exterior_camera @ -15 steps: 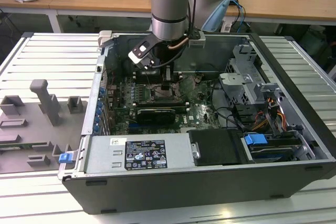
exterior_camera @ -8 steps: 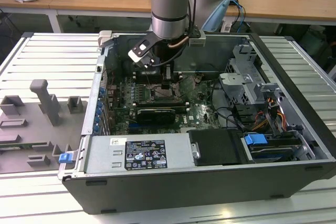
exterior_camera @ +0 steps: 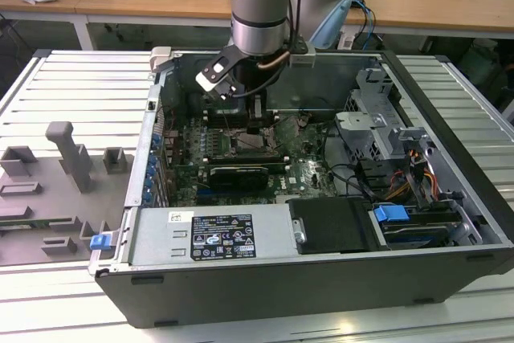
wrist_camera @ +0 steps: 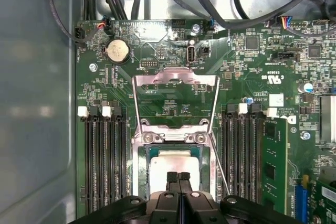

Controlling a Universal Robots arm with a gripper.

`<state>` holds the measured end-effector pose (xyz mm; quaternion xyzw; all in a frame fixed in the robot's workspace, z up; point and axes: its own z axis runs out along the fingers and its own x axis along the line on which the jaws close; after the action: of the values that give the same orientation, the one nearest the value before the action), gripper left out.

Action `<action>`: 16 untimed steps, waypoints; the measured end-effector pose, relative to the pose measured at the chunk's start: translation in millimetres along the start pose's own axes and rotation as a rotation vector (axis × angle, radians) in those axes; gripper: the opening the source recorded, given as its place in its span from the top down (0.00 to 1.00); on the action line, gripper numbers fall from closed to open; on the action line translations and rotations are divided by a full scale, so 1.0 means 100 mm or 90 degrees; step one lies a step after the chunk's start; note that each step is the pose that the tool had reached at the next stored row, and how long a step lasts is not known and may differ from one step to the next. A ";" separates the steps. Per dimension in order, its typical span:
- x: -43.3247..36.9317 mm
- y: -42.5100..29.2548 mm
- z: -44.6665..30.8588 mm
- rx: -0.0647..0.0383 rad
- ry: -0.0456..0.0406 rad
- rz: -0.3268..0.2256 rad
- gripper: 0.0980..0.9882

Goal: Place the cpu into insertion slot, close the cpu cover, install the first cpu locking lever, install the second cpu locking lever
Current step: 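Close the cpu cover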

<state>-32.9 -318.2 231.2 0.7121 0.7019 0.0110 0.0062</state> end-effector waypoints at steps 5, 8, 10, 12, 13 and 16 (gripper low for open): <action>0.001 0.001 -0.042 0.000 -0.0027 0.000 0.99; 0.001 0.002 -0.100 0.000 -0.0039 0.000 0.99; 0.001 0.004 -0.158 0.000 -0.0053 0.000 0.99; 0.003 0.081 -0.165 0.002 -0.0071 0.000 0.99; 0.003 0.097 -0.164 0.002 -0.0072 0.000 0.99; 0.003 0.108 -0.171 0.002 -0.0074 0.000 0.99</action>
<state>-22.5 -318.1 248.6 0.7122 0.7019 0.0058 0.0092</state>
